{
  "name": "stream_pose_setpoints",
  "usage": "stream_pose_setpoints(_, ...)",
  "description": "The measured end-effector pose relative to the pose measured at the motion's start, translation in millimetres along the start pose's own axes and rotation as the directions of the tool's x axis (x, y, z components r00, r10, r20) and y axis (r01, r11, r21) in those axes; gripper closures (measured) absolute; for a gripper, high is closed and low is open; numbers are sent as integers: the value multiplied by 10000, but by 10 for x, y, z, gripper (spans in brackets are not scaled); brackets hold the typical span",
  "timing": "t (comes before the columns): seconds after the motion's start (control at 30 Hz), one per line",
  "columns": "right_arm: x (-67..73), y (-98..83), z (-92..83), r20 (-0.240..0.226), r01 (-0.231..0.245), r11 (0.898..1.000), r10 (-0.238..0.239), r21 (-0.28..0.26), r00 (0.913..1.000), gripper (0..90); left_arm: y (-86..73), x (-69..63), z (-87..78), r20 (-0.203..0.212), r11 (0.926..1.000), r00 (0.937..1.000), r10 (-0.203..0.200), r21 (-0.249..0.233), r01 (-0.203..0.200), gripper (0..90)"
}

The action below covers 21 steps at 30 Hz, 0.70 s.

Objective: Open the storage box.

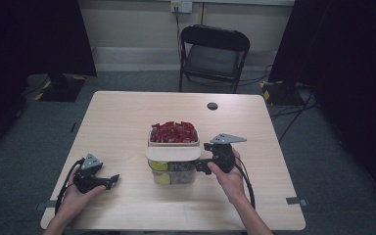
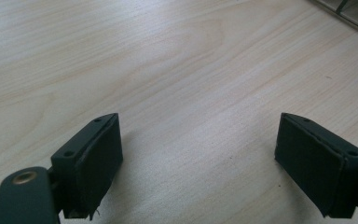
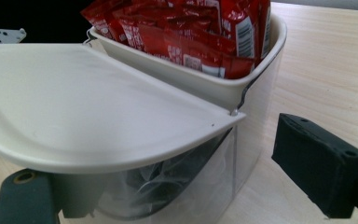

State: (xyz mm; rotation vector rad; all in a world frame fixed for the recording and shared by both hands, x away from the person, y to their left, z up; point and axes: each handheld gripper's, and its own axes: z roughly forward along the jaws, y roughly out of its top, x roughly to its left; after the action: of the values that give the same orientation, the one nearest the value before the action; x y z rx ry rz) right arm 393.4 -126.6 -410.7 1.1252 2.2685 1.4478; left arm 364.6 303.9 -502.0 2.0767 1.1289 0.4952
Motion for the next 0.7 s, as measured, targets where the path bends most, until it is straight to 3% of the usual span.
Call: stream_pose_setpoints(0.7,-74,175,109,-108,-275,9995,273,-177,9996,138,0,0,0,2,10000,10000,-4,-1,4,144)
